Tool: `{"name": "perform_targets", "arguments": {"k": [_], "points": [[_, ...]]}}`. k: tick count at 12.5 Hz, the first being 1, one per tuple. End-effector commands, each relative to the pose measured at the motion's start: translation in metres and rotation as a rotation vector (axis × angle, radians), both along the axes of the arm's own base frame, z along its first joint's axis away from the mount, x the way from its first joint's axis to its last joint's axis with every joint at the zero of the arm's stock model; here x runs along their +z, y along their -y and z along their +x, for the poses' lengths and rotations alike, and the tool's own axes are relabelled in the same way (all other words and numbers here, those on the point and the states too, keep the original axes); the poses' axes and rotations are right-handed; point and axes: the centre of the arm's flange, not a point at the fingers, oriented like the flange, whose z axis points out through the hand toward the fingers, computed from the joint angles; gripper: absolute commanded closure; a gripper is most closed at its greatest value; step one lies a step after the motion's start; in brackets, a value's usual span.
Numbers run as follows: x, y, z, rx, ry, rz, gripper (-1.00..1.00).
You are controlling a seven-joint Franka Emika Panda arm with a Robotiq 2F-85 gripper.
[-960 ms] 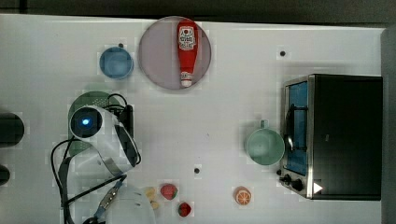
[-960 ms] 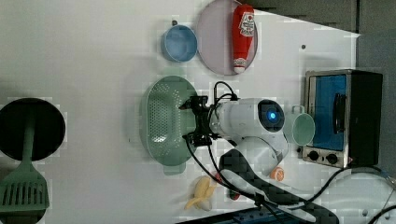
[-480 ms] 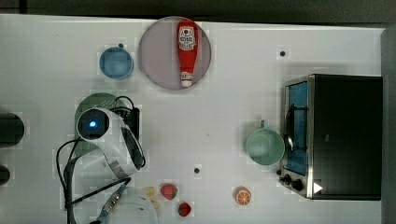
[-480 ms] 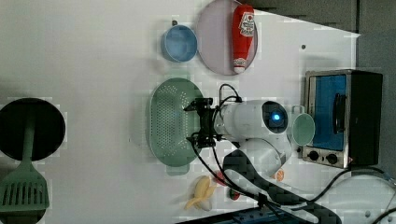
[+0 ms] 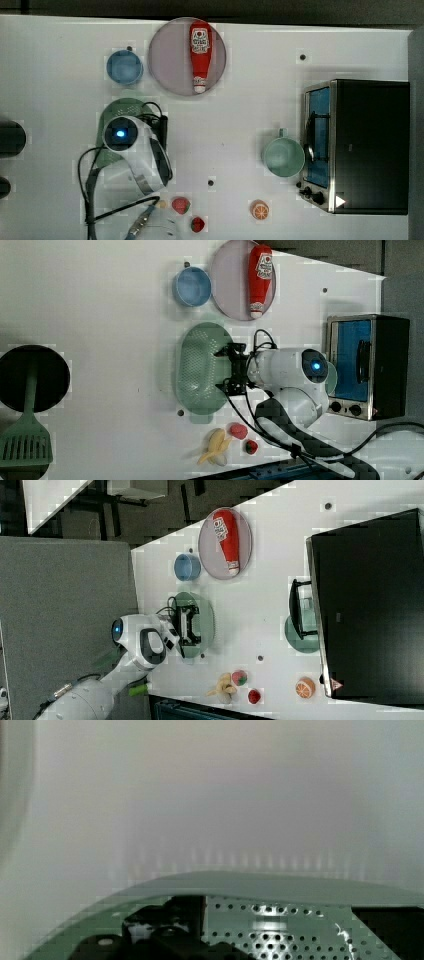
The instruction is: Drag strainer left to right.
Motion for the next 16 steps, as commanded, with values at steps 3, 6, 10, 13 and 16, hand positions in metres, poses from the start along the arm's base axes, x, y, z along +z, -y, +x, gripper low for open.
{"name": "perform_targets", "arguments": {"k": [3,6,10,13,16], "points": [[0.002,0.088,0.022,0.047,0.013,-0.022,-1.0],[0.001,0.13,0.023,0.059,0.008,-0.039,-1.0],[0.004,0.178,0.023,0.046,0.008,-0.06,-1.0],[0.004,0.212,0.022,0.061,0.003,-0.074,-1.0],[0.005,0.247,0.021,0.068,0.009,-0.092,-1.0]]}}
